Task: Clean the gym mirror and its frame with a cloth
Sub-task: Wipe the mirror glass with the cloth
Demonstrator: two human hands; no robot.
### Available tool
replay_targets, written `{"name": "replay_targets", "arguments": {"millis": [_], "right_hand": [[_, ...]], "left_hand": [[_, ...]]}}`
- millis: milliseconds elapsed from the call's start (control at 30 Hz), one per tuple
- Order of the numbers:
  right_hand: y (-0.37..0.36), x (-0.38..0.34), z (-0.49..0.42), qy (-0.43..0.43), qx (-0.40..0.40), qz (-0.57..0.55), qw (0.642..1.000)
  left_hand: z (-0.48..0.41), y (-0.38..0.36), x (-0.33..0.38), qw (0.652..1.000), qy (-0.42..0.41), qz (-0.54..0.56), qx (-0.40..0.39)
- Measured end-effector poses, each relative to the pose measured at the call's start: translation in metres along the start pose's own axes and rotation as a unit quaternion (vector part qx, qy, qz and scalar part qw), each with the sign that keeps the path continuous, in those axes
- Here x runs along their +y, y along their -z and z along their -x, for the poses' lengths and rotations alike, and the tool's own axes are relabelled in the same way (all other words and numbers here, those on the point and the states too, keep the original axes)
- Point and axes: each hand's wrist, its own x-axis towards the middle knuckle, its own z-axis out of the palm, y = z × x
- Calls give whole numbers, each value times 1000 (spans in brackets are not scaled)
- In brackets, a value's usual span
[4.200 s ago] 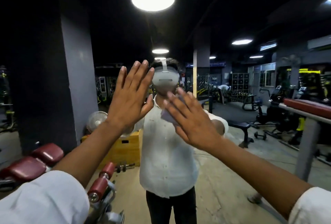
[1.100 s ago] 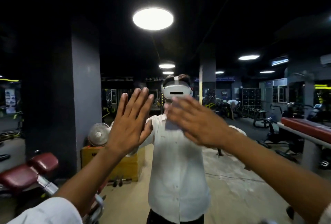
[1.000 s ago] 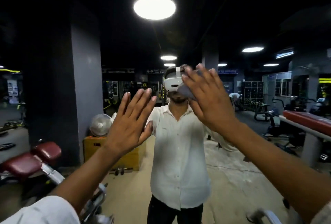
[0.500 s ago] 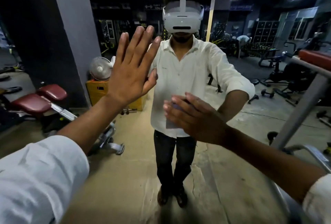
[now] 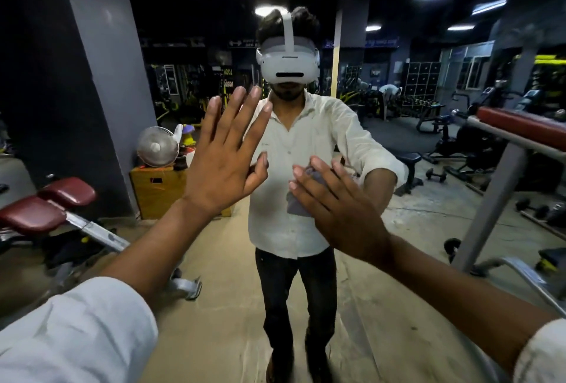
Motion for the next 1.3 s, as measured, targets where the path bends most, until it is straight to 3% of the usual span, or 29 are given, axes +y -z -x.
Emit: {"name": "replay_targets", "arguments": {"millis": [100,167,233,367,433,533,567,667,733,800,900,967,1133,1200,1300], "right_hand": [[2,4,8,193,-86,8,977],[11,31,-2,253,-94,26,962],[27,71,-25,188,-39,40,981],[68,140,-73,-64,53,16,996],[75,151,-84,-55,57,21,997],[80,181,-82,66,16,69,995],[86,198,-84,53,27,78,995],[107,246,-93,-137,104,22,985],[110,253,-87,-201,127,-20,971],[98,237,-75,-163,120,-14,979],[78,215,-48,80,27,33,996],[80,229,-44,171,-12,87,981],[94,244,-53,-78,67,19,995],[80,217,-39,-64,63,9,996],[44,167,13,51,28,14,998]], "left_hand": [[-3,4,0,1000,10,21,6],[-12,8,-4,999,7,24,22],[-32,13,-10,999,-10,13,37],[-95,17,1,999,5,9,48],[-125,14,18,999,30,-1,44],[-159,11,47,998,56,2,38],[-167,9,55,998,47,5,35],[-176,1,69,1000,9,-10,18],[-175,-1,71,1000,14,-19,20],[-172,-2,72,999,23,-22,21],[-163,-2,78,999,26,-18,20],[-158,-4,81,999,30,-19,17],[-144,-8,90,998,50,-21,14],[-127,-10,99,999,50,-17,7],[-84,-18,117,998,53,-18,-8]]}}
